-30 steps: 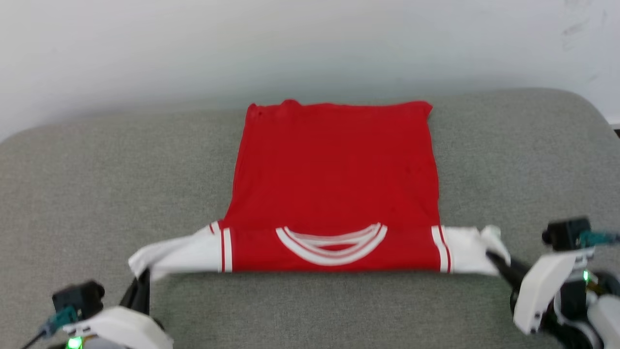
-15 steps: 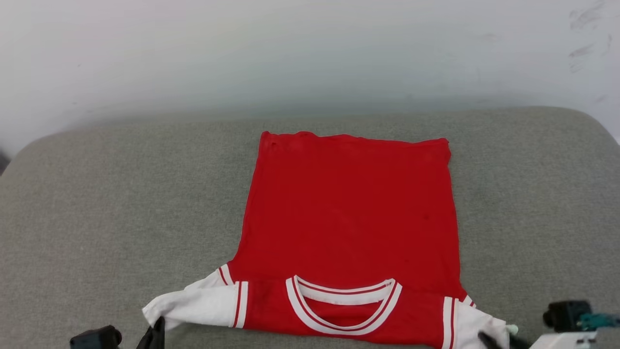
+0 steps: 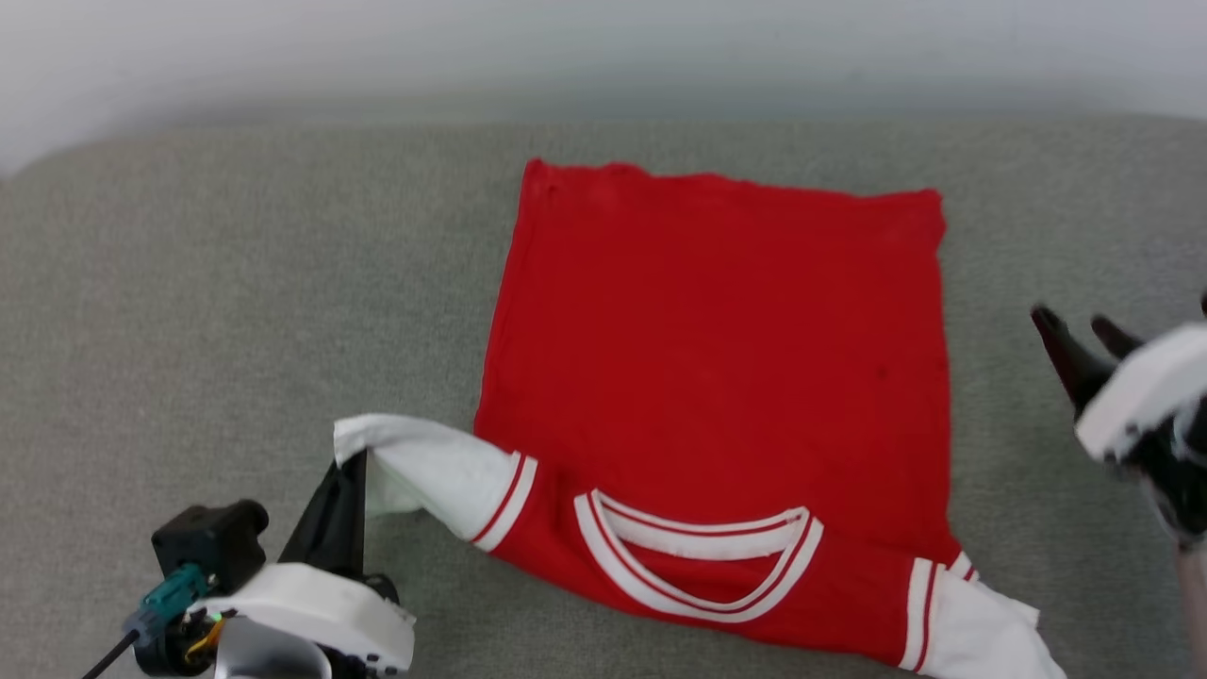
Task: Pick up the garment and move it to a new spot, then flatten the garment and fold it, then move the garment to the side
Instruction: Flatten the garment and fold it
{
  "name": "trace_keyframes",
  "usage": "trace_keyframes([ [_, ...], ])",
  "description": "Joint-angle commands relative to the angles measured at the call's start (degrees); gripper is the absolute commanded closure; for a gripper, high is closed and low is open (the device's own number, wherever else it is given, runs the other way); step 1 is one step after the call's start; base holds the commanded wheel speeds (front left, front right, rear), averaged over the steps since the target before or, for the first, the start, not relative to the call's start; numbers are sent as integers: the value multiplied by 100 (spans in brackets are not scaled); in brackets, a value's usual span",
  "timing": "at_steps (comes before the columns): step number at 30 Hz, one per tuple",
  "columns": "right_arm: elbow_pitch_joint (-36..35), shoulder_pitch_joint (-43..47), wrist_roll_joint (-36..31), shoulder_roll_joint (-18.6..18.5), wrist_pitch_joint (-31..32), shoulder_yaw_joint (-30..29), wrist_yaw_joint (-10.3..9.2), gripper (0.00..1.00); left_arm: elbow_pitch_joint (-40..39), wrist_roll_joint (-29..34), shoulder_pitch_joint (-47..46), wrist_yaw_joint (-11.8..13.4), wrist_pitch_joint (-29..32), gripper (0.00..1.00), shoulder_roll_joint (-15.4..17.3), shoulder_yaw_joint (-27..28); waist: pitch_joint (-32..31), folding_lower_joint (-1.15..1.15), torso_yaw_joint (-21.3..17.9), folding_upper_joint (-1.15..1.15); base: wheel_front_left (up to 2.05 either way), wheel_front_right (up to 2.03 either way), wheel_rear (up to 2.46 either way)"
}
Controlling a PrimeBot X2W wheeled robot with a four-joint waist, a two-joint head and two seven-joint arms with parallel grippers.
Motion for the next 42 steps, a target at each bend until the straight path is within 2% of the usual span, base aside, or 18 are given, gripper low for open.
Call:
trace_keyframes([
  [1,188,-322,-2,-1,89,80,-2,0,-50,68,-121,32,-41,100,-10,-6,461,-1,133,0,0,0,0],
  [6,1184,-1745,-100,-216,589,409,-2,0,-126,252,-588,-60,-140,100,-150,-144,1063,-1,389,0,0,0,0],
  [12,2138,-2959,-245,-485,1018,483,-2,0,-26,388,-1087,-230,-255,100,-364,-336,1559,-1,794,0,0,0,0],
  [18,2850,-3599,-433,-605,1317,542,-2,0,81,440,-1326,-354,-383,100,-519,-449,1830,-1,1034,0,0,0,0],
  [23,3622,-3547,-491,-491,1922,553,-3,0,178,408,-1329,-367,-469,100,-585,-462,1853,-1,1071,0,0,0,0],
  [24,3739,-3516,-498,-455,2015,544,-4,38,192,402,-1316,-368,-485,100,-589,-462,1839,-1,1065,0,0,0,0],
  [25,3808,-3515,-466,-403,2048,518,-4,63,200,398,-1310,-373,-495,100,-595,-459,1825,-1,1057,0,0,0,0],
  [26,3836,-3528,-461,-380,2027,508,-3,100,219,400,-1310,-373,-503,100,-599,-459,1803,-1,1049,0,0,0,0],
  [28,3740,-3700,-565,-467,1786,541,-3,100,281,371,-1311,-396,-539,100,-608,-447,1638,-1,991,0,0,0,0],
  [29,3457,-3828,-684,-701,1563,709,-3,100,376,331,-1184,-397,-518,100,-545,-433,1330,-1,857,0,0,0,0],
  [33,3082,-3650,-658,-895,1438,1038,-3,100,483,227,-957,-350,-500,100,-436,-357,883,-1,620,0,0,0,0],
  [38,2362,-3102,-430,-1258,1573,1474,-4,100,532,95,-601,-265,-445,100,-267,-224,342,-1,232,0,0,0,0],
  [42,1638,-2257,-124,-1539,1877,1661,-4,100,531,-13,-337,-209,-418,100,-147,-115,4,-1,-108,0,0,0,0],
])
